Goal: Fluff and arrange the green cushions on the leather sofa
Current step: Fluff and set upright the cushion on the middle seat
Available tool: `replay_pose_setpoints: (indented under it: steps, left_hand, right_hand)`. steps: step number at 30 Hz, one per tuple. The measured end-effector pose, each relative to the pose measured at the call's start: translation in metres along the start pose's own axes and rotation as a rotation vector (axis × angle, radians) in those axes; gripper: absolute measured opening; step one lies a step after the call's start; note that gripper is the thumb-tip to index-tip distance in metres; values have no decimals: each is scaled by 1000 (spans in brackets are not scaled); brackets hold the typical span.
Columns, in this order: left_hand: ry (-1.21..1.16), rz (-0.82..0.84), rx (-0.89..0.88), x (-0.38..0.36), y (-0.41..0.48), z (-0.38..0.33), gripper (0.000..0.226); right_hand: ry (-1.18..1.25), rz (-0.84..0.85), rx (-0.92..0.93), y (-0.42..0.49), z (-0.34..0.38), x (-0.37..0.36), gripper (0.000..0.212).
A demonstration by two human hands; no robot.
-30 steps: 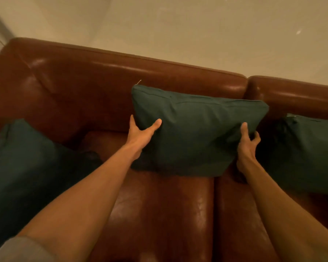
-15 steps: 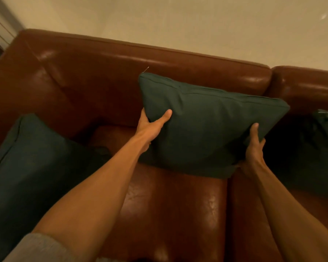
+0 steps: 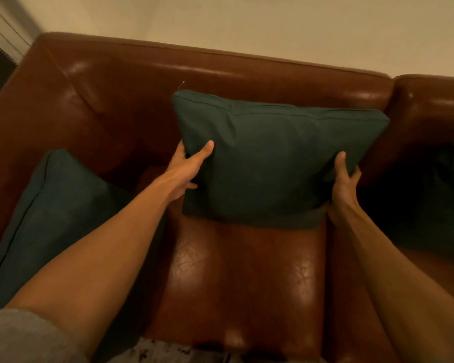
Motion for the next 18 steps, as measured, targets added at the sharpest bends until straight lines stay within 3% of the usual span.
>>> replay_pose_setpoints:
  steps: [4,8,12,14,18]
  left_hand:
    - [-24,-1,8,5,3,-3,78]
    - [34,-32,-13,9,-3,1,74]
    - [130,-77,-19,14,-25,14,65]
    - [130,-72,-22,13,-42,21,57]
    - [144,24,-35,-6,-84,24,38]
  right_hand:
    - [27,-5,-11,4,-5,3,142]
    - [-77,-70,-37,-1,-13,10,111]
    - [-170,-105,-52,-20,-22,21,110]
    - [-196,-81,-54,-33,-26,24,92]
    - [-176,-77,-11,-75,-18,34,33]
Point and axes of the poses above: each hand's wrist, its own y-axis towards the middle knuckle, its own x-axis out of the back of the hand, z = x × y, the point moved 3 cm from there along y, towards the middle knuckle, and after that the axes turned 8 degrees about -y, right-handed, at the moved point
